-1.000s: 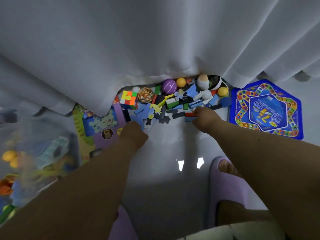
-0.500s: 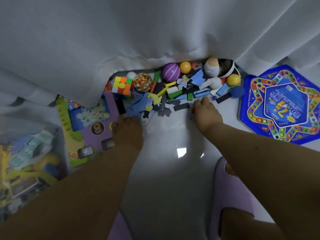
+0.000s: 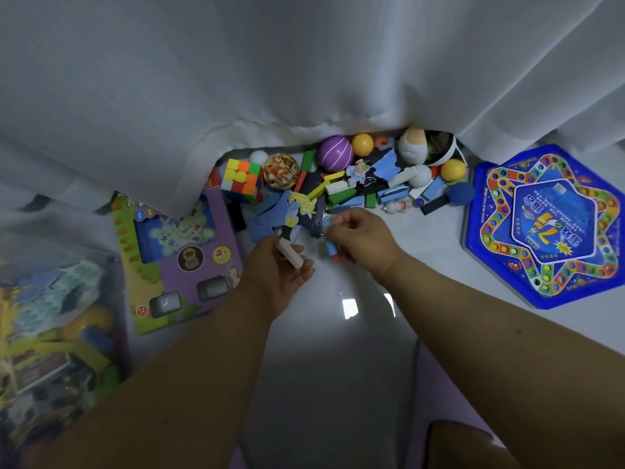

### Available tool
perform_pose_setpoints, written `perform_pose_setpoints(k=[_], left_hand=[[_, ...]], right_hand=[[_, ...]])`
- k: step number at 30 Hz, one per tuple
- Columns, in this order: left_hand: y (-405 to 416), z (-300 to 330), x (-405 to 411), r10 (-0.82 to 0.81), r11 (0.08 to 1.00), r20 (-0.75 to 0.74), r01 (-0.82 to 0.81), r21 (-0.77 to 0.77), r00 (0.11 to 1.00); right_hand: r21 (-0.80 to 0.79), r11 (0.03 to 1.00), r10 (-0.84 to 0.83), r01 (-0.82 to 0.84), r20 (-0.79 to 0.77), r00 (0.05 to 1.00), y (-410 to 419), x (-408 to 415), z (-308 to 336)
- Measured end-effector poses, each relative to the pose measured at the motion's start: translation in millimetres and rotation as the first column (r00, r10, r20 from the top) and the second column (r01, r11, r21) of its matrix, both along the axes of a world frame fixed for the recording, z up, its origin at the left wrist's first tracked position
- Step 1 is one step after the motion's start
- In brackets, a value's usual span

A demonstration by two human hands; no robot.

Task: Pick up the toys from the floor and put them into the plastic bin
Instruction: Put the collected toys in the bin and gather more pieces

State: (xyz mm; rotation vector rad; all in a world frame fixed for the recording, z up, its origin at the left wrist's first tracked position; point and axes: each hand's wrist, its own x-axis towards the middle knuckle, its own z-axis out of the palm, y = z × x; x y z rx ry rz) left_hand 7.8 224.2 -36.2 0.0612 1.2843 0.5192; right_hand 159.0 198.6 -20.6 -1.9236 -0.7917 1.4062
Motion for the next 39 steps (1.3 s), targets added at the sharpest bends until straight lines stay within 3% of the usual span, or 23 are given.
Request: perform_pose_setpoints(k=[2, 4, 6, 9, 11, 14, 17, 23, 31, 39], left_hand=[[2.7, 0.3, -0.8, 0.124, 0.992, 0.198, -0.116, -0.054, 0.972], [4.0, 2.7, -0.3, 0.158, 0.987, 0.32, -0.143, -0.071, 0.934], [5.0, 5.5, -1.1, 0.161, 0.987, 0.331, -0.143, -0.08, 0.93], [9.1, 6.2, -3.8, 0.103, 0.993, 0.231, -0.086, -0.082, 0.967], [11.7, 2.0, -6.4, 0.048, 0.997, 0.178, -0.036, -0.071, 0.983], [12.7, -1.8, -7.8, -0.009, 0.998, 0.123, 0.015, -0.054, 0.992], [12.6, -3.4, -5.3, -0.062, 0.997, 0.046, 0.064, -0.041, 0.997], [12.7, -6.2, 1.6, -0.203, 0.979, -0.07, 0.2, -0.05, 0.977], [8.0, -12.4, 17.2, -0.307, 0.951, -0.175, 0.297, -0.08, 0.935], [5.4, -8.7, 26.7, -0.313, 0.949, -0.166, 0.301, -0.096, 0.935]], right_hand=[[0.054, 0.99, 0.128, -0.128, 0.001, 0.992, 3.5, -18.5, 9.7], [0.102, 0.959, 0.251, -0.265, 0.129, 0.959, 3.4, -29.4, 12.6], [0.175, 0.93, 0.27, -0.324, 0.273, 0.923, 3.2, -30.2, 9.4], [0.239, 0.939, 0.12, -0.246, 0.443, 0.889, 9.5, -11.6, 3.4], [0.159, 0.948, 0.122, -0.274, 0.616, 0.778, 17.7, 10.5, -3.9], [-0.053, 0.898, 0.309, -0.437, 0.783, 0.54, 33.2, 39.5, -10.7], [-0.224, 0.805, 0.48, -0.55, 0.79, 0.382, 51.6, 49.2, -14.5], [-0.407, 0.722, 0.599, -0.56, 0.773, 0.209, 67.2, 36.4, -22.7], [-0.383, 0.757, 0.567, -0.529, 0.788, 0.24, 53.9, 37.5, -37.5], [-0.391, 0.691, 0.633, -0.608, 0.734, 0.247, 44.4, 34.5, -39.1]])
